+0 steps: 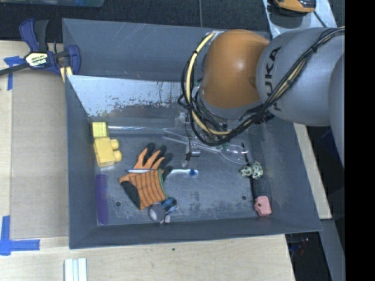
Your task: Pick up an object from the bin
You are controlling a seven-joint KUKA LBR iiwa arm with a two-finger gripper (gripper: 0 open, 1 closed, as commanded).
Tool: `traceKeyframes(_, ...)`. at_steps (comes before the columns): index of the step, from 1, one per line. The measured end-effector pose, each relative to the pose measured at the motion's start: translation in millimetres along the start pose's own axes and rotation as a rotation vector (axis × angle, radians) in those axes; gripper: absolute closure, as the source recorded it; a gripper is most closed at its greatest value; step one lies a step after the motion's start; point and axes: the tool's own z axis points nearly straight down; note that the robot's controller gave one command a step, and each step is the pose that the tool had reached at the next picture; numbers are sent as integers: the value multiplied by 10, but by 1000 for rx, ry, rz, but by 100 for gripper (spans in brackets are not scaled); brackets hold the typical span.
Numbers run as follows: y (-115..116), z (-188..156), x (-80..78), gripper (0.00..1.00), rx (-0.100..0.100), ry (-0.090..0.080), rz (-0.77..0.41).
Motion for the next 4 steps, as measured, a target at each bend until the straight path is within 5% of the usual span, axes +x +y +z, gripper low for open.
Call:
traceKeyframes(1,-2,-52,-15,0,-1,-8,2)
traceKeyframes(2,344,670,-32,0,1,-12,-374)
traceKeyframes(4,762,604,-29,0,1,-9,-663)
